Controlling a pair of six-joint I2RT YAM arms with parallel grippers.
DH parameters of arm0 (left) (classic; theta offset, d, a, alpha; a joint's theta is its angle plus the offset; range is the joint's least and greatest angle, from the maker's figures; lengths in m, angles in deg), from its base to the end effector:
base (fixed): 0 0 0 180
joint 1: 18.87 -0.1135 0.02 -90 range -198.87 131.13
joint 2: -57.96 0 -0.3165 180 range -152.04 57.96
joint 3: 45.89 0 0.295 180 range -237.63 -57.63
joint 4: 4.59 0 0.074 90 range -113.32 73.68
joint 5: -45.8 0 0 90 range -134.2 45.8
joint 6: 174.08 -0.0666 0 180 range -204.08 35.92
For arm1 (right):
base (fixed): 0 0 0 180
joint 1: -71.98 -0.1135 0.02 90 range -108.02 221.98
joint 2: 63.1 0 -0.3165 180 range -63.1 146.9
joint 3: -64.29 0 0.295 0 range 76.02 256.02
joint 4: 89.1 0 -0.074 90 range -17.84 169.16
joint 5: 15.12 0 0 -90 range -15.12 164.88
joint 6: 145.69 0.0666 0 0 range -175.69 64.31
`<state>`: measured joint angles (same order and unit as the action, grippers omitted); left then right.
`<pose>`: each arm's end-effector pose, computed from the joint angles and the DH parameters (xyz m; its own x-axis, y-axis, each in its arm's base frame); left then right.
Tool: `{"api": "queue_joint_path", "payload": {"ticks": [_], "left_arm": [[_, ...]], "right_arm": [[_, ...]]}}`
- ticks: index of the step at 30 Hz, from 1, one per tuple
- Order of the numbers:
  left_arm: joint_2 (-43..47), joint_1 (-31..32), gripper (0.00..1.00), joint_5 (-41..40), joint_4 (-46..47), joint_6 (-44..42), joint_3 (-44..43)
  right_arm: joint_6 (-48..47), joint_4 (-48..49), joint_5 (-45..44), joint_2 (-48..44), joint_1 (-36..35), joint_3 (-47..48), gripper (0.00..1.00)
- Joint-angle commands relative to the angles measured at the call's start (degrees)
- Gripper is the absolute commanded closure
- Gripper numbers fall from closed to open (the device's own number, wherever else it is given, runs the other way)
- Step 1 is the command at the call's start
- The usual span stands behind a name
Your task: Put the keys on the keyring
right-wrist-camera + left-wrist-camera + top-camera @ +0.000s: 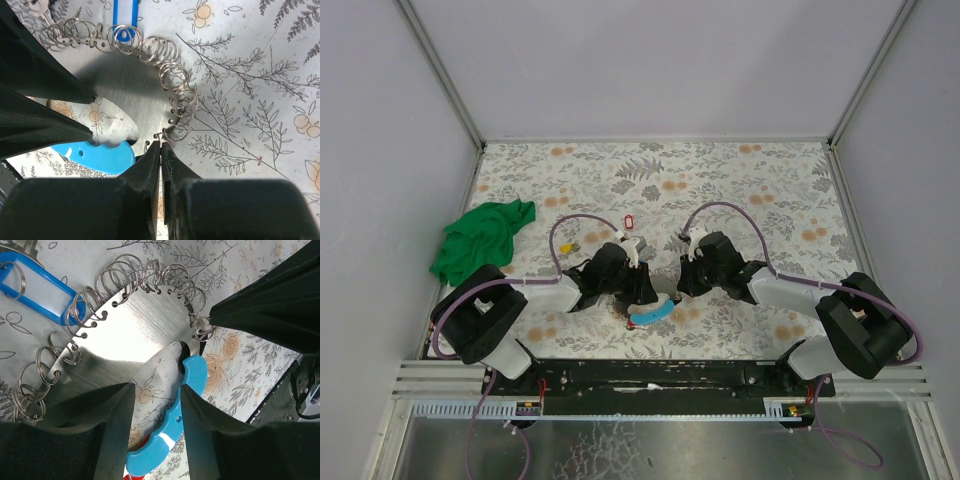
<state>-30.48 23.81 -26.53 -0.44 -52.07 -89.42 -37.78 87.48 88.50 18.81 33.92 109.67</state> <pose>0.2248 -0.2348 0.1319 -0.8390 0.0866 -0.5372 0.4366 0.6964 -0.5695 0.2414 0.2089 0.1622 -0.7090 -0.1756 -0.6830 -0.5499 0.7440 0.3796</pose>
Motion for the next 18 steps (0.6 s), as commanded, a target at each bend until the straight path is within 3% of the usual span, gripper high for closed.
{"api": "queue_joint_path", "payload": {"ticks": [1,18], "left_arm": [[-0.8,-0.3,0.59,-2.0,-1.9,-2.0,-1.2],[-0.9,-0.3,0.59,-1.8,-2.7,-2.6,-1.9]], "right_arm": [[-0.8,-5.6,-2.2,-0.1,0.4,3.0,0.89],[0.6,-10.2,2.6,3.6,0.4,9.1,0.75]]}}
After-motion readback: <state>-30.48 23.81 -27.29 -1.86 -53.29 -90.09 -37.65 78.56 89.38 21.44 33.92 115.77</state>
